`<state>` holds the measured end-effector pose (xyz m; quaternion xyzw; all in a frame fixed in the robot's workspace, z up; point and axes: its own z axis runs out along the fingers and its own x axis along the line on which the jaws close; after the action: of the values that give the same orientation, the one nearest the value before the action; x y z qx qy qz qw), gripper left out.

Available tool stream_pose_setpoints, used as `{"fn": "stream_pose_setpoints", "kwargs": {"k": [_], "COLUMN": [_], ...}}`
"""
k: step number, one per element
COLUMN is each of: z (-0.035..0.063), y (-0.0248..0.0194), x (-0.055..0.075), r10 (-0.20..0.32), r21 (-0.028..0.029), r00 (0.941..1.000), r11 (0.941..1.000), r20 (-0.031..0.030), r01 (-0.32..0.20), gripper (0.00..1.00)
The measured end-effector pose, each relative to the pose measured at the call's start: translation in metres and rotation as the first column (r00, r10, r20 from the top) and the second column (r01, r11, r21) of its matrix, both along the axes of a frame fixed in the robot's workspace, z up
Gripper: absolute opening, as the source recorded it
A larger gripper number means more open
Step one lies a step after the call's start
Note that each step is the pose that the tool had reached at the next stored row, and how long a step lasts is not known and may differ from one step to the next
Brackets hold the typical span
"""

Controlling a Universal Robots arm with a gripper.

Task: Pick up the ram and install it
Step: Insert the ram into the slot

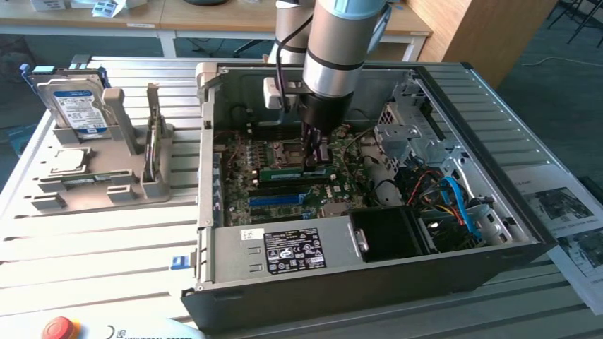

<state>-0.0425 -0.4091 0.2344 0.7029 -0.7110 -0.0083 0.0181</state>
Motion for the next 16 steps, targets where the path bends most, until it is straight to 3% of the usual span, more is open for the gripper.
{"fn": "stream_pose_setpoints", "kwargs": {"k": [16], "z": [-0.0023], "y": [0.0009], "x": [0.0000], "r10": [0.000], "r21": [0.0000], "r00": [1.0000], "r11": [1.0000], "r20": [0.0000], "r01": [0.000], "gripper": [0.11]}}
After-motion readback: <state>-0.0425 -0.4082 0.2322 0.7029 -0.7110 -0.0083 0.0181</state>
